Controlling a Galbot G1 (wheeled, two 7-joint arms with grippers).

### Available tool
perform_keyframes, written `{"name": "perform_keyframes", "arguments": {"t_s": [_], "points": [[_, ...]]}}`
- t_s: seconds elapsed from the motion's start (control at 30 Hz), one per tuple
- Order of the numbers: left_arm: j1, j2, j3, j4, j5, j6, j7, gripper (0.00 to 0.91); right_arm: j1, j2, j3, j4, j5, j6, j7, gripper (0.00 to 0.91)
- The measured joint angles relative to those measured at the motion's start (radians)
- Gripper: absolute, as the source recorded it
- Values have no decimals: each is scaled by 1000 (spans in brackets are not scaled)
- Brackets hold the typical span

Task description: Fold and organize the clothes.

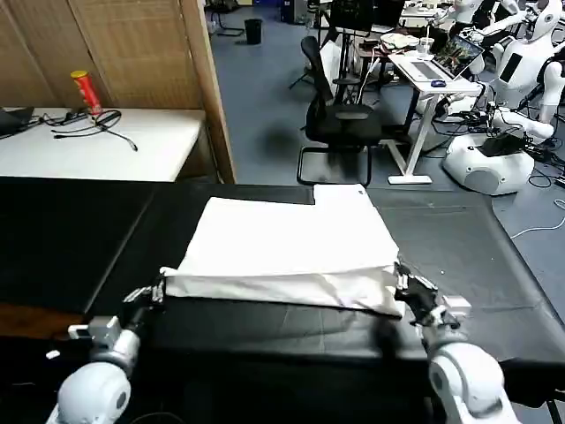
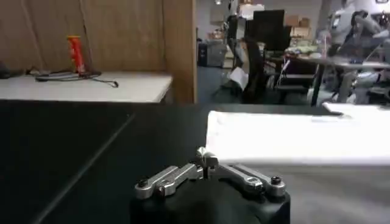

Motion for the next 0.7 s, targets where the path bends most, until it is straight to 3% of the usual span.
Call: {"name": "perform_keyframes", "arguments": {"t_s": [0.43,0.67,0.7], "points": [[-146,1,95,150,67,-32,1,0,42,15,-7,-92,-12,-3,-6,0],[-198,11,121,168,100,-36,3,0,54,20,-7,-104,-10,-6,-18,0],[-204,14,126,169,102,-36,3,166,53,18,-5,-103,-8,-7,-26,0]]}}
